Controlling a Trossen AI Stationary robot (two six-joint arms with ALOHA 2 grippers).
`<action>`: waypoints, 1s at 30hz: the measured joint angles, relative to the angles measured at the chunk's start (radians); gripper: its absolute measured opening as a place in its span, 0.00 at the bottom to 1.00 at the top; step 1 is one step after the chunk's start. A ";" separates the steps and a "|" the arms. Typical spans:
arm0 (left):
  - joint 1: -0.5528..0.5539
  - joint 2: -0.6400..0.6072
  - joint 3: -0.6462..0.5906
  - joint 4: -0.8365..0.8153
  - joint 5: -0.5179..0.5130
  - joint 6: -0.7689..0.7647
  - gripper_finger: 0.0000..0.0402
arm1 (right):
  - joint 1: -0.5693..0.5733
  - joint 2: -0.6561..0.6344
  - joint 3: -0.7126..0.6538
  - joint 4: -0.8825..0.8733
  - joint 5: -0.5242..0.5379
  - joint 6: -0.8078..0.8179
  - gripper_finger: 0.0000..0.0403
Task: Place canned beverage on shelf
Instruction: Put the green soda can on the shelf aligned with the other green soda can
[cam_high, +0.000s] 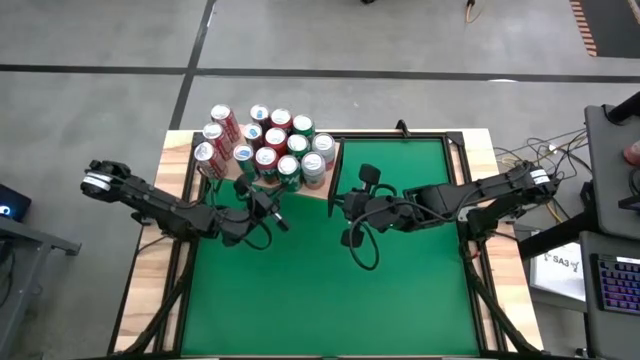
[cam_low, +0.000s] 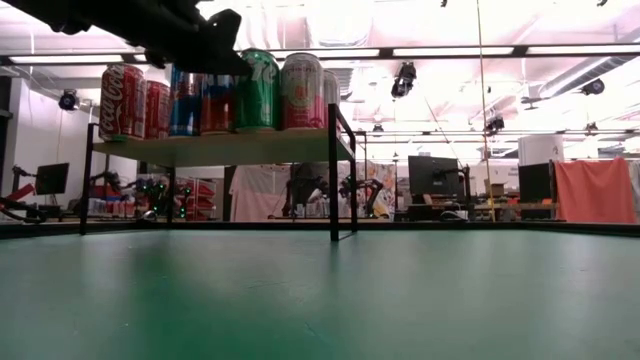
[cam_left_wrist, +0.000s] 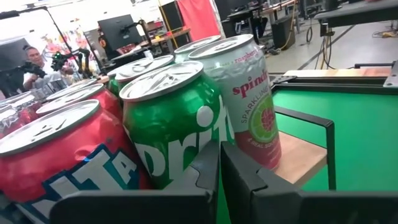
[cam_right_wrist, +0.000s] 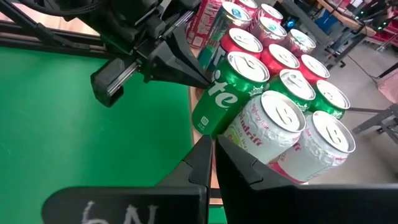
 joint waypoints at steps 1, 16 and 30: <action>0.003 0.000 0.000 0.000 0.000 0.000 0.00 | 0.000 0.000 0.000 0.000 0.000 0.000 0.03; -0.084 0.000 -0.002 0.008 -0.002 0.000 0.00 | -0.080 0.000 0.000 0.056 -0.012 -0.066 0.03; -0.279 -0.166 0.132 0.011 -0.187 0.436 0.00 | -0.333 0.007 0.000 0.282 -0.384 -0.105 0.03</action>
